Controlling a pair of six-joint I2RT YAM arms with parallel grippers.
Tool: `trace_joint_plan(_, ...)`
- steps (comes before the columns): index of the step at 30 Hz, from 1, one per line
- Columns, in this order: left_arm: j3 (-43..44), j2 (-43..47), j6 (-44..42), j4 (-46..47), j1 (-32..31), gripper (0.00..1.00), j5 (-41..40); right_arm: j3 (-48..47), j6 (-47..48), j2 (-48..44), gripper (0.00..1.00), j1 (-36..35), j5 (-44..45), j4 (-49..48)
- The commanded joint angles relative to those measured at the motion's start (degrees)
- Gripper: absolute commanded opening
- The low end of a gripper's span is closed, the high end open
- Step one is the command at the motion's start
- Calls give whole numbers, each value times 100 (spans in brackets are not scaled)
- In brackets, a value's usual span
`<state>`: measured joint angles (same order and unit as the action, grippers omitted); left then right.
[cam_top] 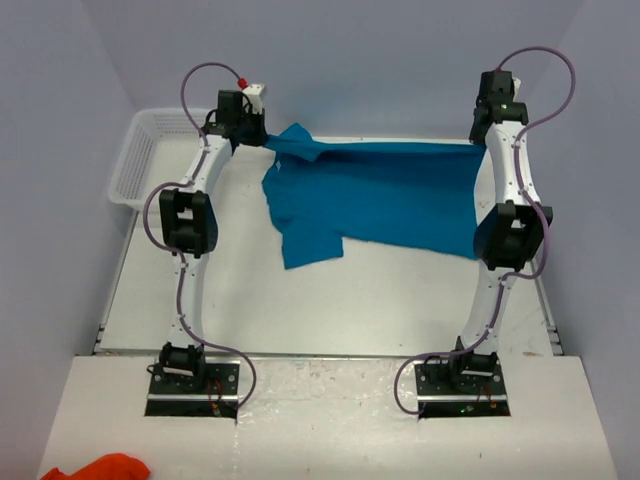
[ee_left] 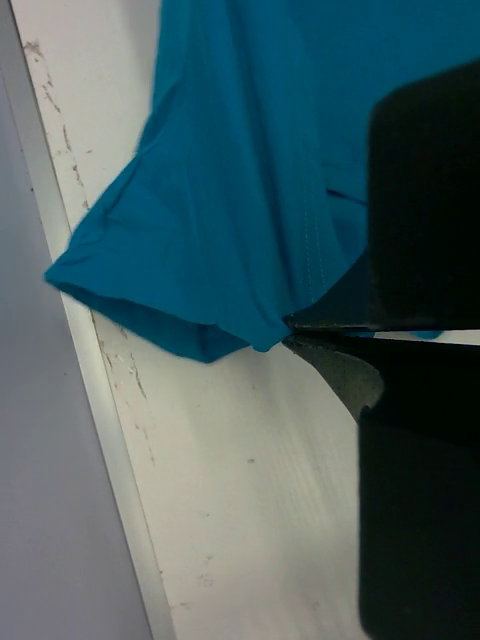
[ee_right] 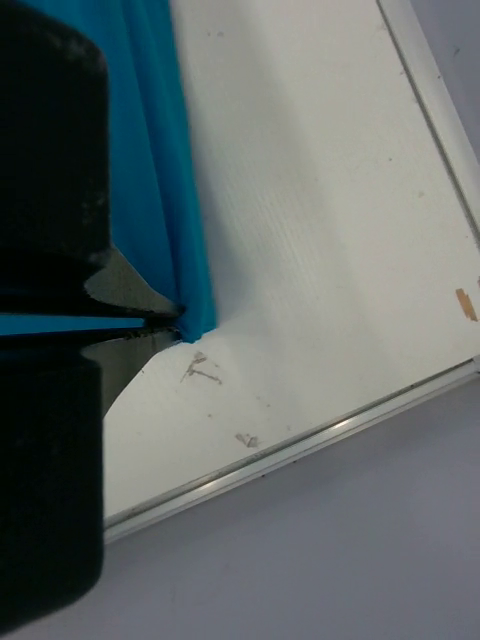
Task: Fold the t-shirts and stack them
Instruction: Flatten out the tshirt
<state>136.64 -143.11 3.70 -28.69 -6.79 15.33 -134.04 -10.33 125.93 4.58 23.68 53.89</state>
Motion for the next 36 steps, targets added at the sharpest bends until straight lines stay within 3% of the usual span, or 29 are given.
trace_joint_plan(1,346,3,-230,838,11,0,198,-334,171,150,0,96,-179,-703)
trace_joint_plan(9,-49,90,-177,1207,-323,0,357,-632,277,1003,0,87,-329,-994)
trace_joint_plan(17,-216,590,42,1165,-481,0,269,-405,347,592,0,17,-356,-1012)
trace_joint_plan(23,-911,2364,7,989,-815,0,14,720,312,-1191,0,-414,-92,-1065)
trace_joint_plan(25,-710,3067,-1,761,-999,0,-100,756,321,-1666,0,-712,48,-838)
trace_joint_plan(28,-296,3964,60,198,-1202,0,-171,950,338,-3139,0,-1072,250,-688)
trace_joint_plan(32,-803,5666,429,74,-1325,0,-128,476,216,-4265,0,-1599,900,182)
trace_joint_plan(36,-1227,6784,614,-31,-1325,0,-65,773,303,-5539,0,-2293,1551,368)
